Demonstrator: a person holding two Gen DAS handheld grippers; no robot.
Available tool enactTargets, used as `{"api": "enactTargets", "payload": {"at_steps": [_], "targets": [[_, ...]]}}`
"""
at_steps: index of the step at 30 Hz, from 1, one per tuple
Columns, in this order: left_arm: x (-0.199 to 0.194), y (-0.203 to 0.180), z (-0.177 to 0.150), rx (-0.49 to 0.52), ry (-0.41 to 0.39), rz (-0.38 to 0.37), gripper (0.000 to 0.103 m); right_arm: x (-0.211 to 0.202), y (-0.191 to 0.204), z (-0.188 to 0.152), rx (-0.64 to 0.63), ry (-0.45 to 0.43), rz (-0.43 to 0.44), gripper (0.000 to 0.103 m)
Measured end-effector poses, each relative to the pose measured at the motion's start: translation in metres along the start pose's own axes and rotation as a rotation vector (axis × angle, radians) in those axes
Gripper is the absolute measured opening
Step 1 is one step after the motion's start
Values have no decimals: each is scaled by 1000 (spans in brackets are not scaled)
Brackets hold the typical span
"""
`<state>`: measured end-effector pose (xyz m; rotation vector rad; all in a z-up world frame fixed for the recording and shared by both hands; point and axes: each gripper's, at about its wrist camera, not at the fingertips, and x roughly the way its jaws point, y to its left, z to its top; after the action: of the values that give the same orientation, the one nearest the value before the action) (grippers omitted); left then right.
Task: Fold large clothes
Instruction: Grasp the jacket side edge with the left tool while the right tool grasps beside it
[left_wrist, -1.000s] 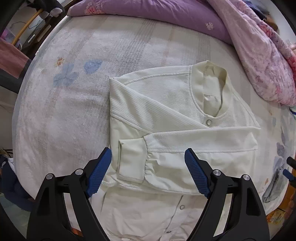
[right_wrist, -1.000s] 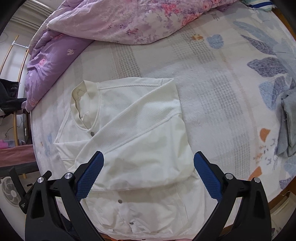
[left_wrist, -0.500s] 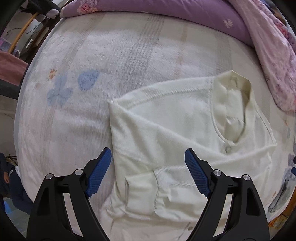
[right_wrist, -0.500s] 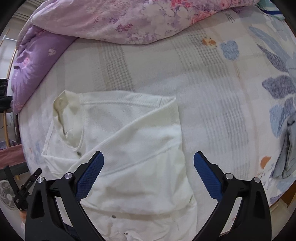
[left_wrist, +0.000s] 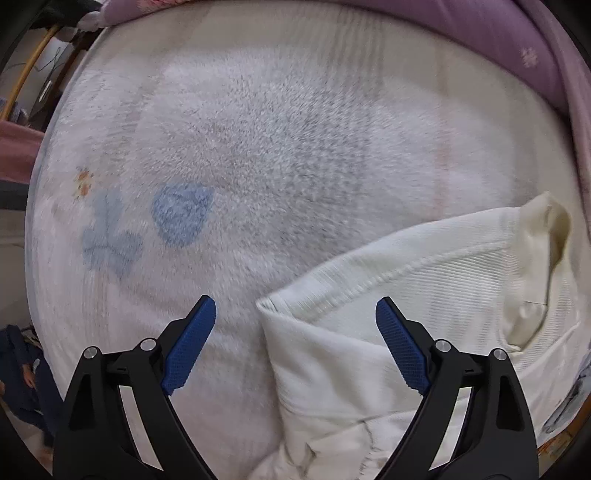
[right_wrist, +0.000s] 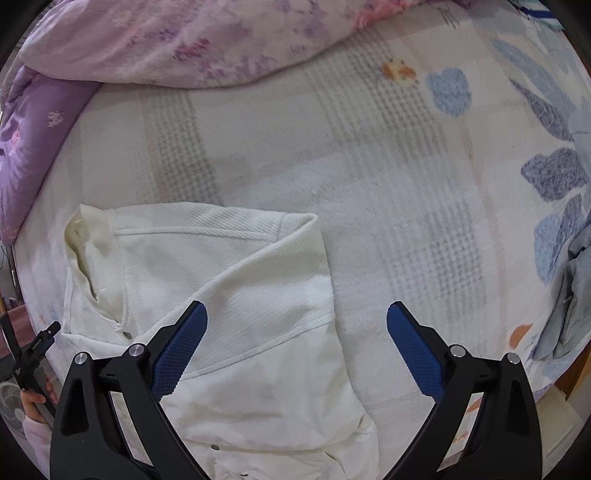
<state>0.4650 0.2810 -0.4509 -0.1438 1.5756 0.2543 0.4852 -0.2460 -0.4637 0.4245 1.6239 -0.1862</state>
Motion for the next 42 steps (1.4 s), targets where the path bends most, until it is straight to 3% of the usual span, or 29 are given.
{"api": "enactTargets", "payload": {"at_steps": [5,9,11,12,13,20,23,26,28,29,30,33,37,42], "targets": [[37,0,6,50,110,-2,90,11,1,-2,7,20,-21,94],[55,-1,1,55,125,-66,91,19,4,-4,21,33,-25,94],[49,5,-1,8,76,-108,71,25,5,-3,32,44,-33,94],[41,7,-3,-10,35,-147,39,28,5,-2,37,48,-30,94],[37,9,-4,-17,23,-152,14,31,6,-2,40,52,-26,94],[23,-12,-12,6,-42,-14,13,45,11,25,51,59,26,94],[20,-9,-12,-26,-44,-26,13,72,13,44,35,116,46,95],[16,-3,-10,-66,-45,-49,13,107,15,57,33,183,-17,96],[15,1,-11,-96,-55,-61,14,112,21,56,12,155,-46,95],[14,0,-13,-102,-66,-62,14,111,22,54,18,140,-51,93],[14,2,-15,-99,-73,-57,14,109,24,49,17,117,-45,81],[9,-2,-24,-78,-114,-18,13,91,31,38,-7,80,7,23],[-6,-8,-37,-111,-168,1,13,81,29,32,18,85,32,20],[-21,-9,-46,-110,-195,20,13,65,38,18,35,18,8,18]]}}
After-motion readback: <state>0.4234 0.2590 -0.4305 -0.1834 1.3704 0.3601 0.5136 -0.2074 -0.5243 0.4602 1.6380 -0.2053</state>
